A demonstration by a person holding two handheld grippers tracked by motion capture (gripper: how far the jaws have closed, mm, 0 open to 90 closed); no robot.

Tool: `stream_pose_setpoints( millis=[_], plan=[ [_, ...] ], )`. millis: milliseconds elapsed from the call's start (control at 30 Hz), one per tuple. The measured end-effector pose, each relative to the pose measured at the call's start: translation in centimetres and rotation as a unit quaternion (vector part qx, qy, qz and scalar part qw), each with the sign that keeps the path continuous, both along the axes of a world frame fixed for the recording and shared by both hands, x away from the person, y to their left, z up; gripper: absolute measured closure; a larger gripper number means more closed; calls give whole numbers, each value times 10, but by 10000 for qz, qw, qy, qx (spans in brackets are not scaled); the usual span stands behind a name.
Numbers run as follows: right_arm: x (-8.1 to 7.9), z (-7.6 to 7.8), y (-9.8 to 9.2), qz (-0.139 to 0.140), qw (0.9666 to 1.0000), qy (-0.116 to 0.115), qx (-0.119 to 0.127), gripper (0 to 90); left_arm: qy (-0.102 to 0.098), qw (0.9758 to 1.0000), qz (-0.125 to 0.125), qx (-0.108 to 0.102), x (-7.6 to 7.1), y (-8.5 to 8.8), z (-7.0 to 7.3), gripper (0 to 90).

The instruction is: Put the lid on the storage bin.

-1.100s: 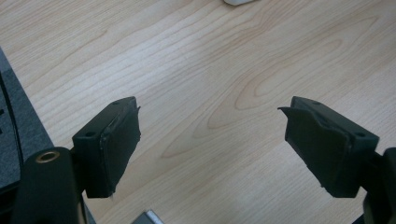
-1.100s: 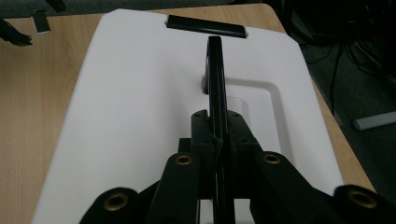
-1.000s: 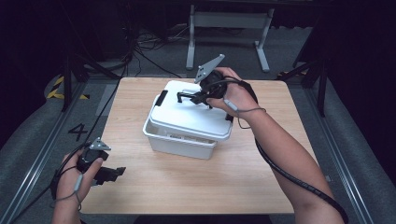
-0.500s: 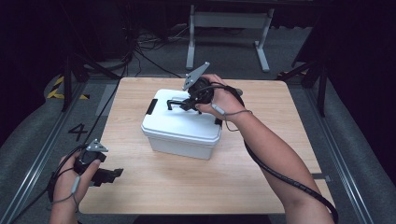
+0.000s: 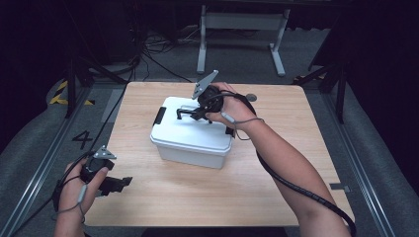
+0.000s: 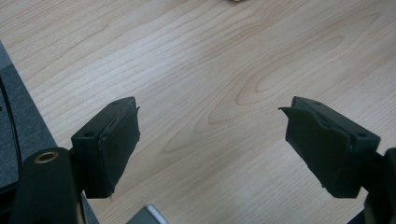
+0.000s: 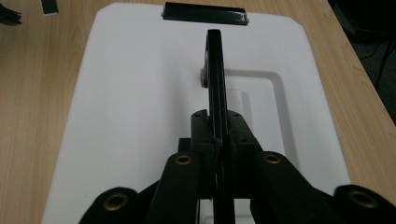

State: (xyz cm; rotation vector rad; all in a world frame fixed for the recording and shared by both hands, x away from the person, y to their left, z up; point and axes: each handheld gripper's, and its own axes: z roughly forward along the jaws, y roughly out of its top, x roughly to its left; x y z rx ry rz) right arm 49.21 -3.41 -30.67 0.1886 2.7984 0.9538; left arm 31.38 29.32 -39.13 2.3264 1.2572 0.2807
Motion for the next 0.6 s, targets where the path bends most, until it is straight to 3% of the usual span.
stream_pose_setpoints(
  millis=[367, 467, 533, 600],
  plan=[
    [-3, -2, -3, -84, 10000, -22, -28, 830, -20, 10000, -13, -18, 0, 0, 1, 181],
    [-4, -1, -4, -134, 9998, 93, 70, 715, -22, 10000, -8, -15, 0, 0, 1, 181],
    [-7, 1, -5, -204, 9990, 263, 308, 622, -35, 10000, -9, -8, 1, 0, 1, 181],
    [-10, 5, -7, -192, 9985, 296, 410, 583, -37, 10000, -26, -15, 1, 0, 1, 181]
  ],
)
